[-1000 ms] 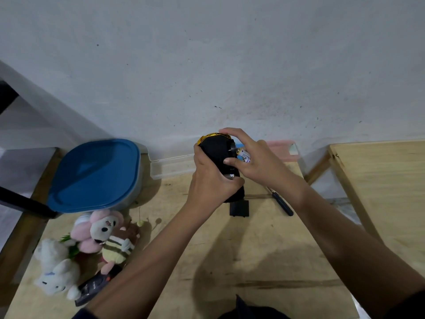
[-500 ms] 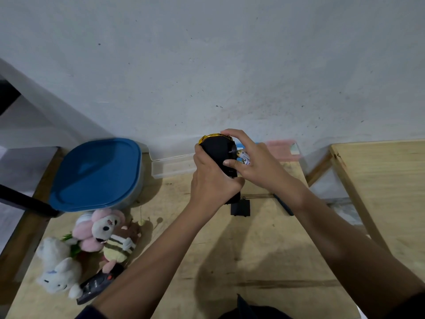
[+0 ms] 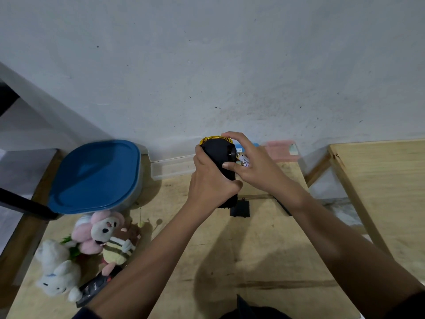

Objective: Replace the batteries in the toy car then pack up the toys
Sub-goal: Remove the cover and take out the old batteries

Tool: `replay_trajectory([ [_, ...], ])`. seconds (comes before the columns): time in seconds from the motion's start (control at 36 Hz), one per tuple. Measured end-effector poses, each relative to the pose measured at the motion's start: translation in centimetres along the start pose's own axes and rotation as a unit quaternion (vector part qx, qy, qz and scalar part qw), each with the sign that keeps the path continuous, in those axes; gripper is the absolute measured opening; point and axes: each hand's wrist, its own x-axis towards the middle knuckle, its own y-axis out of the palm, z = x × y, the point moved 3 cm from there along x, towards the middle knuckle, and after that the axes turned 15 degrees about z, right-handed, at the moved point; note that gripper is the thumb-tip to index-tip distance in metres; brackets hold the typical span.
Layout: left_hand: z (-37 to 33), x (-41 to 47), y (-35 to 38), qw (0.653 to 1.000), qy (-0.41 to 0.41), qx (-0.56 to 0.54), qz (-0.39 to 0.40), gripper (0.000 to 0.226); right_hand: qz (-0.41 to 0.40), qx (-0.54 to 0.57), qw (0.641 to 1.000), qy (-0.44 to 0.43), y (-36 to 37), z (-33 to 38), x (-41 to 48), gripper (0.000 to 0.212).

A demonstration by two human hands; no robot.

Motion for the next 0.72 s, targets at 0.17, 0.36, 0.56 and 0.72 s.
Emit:
replay_trajectory([
  [0.17, 0.1, 0.0, -0.1, 1.000, -0.001, -0.006, 0.011, 0.096, 0.002, 0.011, 1.000, 0.004, 0.1, -0.1, 0.0, 0.056],
  [0.36, 0.3, 0.1, 0.1, 1.000, -0.004, -0.013, 0.028, 0.096, 0.012, 0.029, 0.999, 0.005, 0.2, -0.3, -0.1, 0.055],
  [0.56, 0.5, 0.1, 0.2, 0.998, -0.016, -0.031, 0.049, 0.090, 0.019, 0.032, 0.999, 0.017, 0.0, -0.5, -0.1, 0.055],
  [0.72, 0.8, 0.1, 0.0, 0.994, -0.013, -0.056, 0.097, 0.091, 0.025, 0.048, 0.998, 0.028, -0.3, -1.0, -0.2, 0.052],
])
